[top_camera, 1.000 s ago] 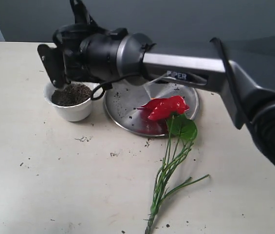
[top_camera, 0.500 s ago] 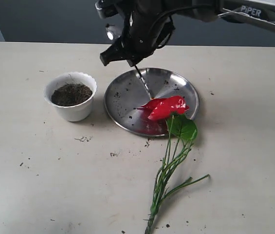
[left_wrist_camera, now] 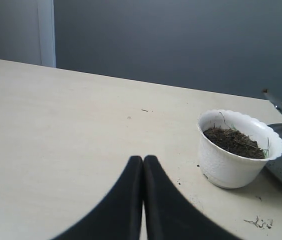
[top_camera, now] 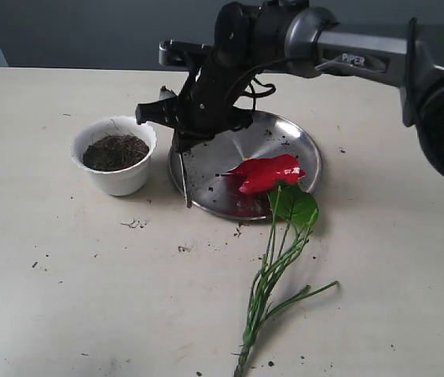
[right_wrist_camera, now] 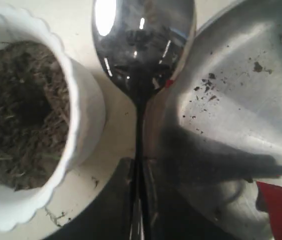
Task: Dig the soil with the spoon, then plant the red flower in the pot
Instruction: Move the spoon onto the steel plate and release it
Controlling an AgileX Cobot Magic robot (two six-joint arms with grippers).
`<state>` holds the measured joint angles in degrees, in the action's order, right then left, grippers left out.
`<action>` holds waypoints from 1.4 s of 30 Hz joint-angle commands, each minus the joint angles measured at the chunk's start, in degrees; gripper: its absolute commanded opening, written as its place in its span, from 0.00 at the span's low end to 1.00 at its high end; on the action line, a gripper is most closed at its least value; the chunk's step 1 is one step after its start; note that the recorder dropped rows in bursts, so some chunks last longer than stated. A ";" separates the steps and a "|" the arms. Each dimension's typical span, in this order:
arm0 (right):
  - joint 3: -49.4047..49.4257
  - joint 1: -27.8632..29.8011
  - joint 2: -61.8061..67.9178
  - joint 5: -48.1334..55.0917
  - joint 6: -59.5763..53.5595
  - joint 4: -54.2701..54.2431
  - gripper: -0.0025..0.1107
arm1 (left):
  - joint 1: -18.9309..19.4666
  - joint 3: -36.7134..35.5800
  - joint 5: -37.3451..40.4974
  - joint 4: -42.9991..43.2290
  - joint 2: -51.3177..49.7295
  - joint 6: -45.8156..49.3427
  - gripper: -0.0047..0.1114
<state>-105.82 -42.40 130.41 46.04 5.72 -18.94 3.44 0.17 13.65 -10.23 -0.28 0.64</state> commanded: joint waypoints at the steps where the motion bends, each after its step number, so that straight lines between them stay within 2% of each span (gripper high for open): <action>1: -0.31 0.42 2.66 -4.59 5.08 -0.46 0.02 | -0.14 -0.17 0.08 0.09 0.28 -0.06 0.04; 9: -0.20 0.84 3.81 -6.51 12.60 3.62 0.02 | -0.14 -0.17 0.08 0.09 0.28 -0.06 0.04; 22: -0.20 7.41 3.60 1.12 12.47 0.47 0.02 | -0.14 -0.17 0.08 0.09 0.28 -0.06 0.04; 37: -0.20 7.54 4.47 1.92 12.35 0.24 0.02 | -0.14 -0.17 0.08 0.09 0.28 -0.06 0.04; 40: -0.20 7.64 4.47 2.67 12.35 -0.28 0.08 | -0.14 -0.17 0.08 0.09 0.28 -0.06 0.04; 41: -0.20 7.75 4.47 3.10 12.35 -0.54 0.20 | -0.14 -0.17 0.08 0.09 0.28 -0.06 0.04; 42: -0.20 7.75 4.47 3.10 12.35 -0.54 0.26 | -0.14 -0.17 0.08 0.09 0.28 -0.06 0.04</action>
<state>-105.82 -35.12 134.71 48.55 18.58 -19.52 3.44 0.17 13.65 -10.23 -0.28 0.64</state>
